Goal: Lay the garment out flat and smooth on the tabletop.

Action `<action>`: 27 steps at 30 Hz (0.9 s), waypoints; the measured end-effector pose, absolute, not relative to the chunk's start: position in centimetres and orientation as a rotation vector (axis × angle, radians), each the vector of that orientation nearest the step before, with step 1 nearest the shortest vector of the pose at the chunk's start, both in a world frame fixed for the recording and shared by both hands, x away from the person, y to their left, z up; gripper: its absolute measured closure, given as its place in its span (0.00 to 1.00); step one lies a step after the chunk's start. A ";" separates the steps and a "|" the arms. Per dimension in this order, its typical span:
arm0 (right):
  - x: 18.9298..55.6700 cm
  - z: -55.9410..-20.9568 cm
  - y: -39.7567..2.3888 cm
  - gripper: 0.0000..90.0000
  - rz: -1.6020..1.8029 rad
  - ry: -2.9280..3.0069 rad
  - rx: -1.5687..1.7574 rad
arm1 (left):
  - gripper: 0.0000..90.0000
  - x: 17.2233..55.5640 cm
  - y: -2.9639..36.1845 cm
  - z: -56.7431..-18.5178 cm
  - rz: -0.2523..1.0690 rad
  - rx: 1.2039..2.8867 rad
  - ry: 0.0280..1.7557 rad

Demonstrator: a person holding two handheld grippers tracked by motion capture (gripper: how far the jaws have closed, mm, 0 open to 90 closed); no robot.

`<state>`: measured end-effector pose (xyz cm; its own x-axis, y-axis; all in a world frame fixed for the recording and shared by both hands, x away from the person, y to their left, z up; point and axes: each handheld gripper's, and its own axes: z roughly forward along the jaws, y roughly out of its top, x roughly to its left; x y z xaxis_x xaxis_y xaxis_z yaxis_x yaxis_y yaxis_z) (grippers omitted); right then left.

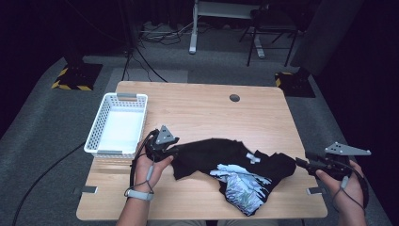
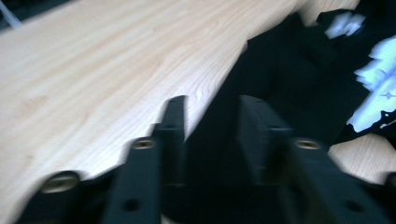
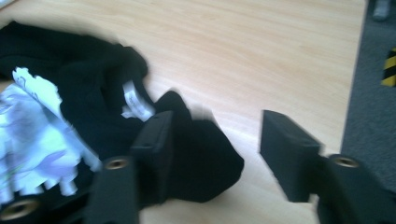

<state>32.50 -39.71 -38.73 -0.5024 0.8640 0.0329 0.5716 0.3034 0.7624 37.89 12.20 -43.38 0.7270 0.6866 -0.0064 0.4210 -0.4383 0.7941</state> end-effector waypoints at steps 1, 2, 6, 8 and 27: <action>32.9 -39.0 -39.7 0.48 1.021 2.206 1.281 | 0.58 38.2 12.0 -43.7 0.397 2.099 0.850; 33.3 -39.3 -39.6 0.45 1.014 2.218 1.275 | 0.54 38.5 11.8 -43.9 0.386 2.109 0.853; 35.5 -41.5 -39.2 0.36 0.995 2.275 1.291 | 0.48 39.7 11.1 -45.3 0.339 2.148 0.874; 36.3 -42.9 -38.9 0.34 0.972 2.320 1.312 | 0.45 40.2 10.8 -46.1 0.317 2.172 0.880; 34.3 -41.8 -38.4 0.91 0.930 2.488 1.197 | 0.95 37.9 9.6 -44.0 0.199 2.169 0.668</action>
